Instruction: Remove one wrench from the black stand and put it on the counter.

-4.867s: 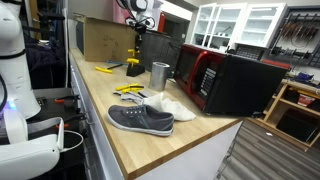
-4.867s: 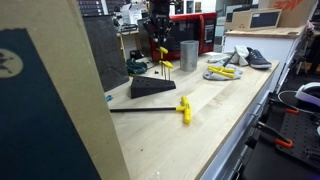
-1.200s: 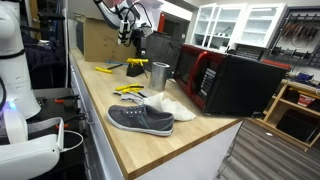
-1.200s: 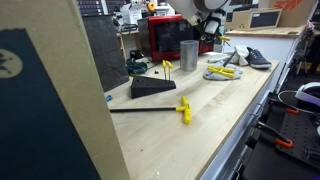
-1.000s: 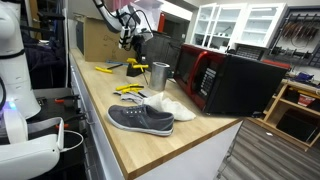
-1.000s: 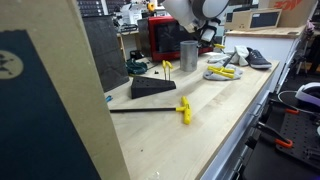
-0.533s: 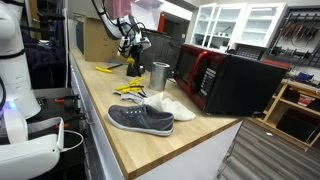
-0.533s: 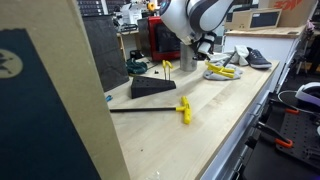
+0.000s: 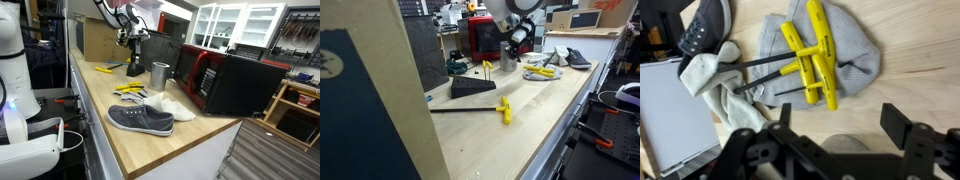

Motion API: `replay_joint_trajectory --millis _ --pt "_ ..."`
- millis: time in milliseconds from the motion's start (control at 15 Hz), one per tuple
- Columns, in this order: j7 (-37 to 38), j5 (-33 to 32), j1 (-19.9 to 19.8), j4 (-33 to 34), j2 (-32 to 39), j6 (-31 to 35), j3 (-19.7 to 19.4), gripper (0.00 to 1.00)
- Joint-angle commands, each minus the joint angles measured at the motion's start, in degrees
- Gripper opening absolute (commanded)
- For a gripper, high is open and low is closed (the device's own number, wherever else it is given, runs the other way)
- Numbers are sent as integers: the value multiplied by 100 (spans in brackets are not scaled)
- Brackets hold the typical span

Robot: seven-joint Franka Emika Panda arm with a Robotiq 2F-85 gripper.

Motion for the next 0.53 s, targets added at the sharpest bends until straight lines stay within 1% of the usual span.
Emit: replay_joint_trajectory --millis 0,333,467 --pt "-434 1035 -28 -308 -870 373 -39 100" --pt "-996 2112 -24 -347 -1452 578 -12 100" --pt "-1448 2642 -31 -319 -1559 674 -30 100"
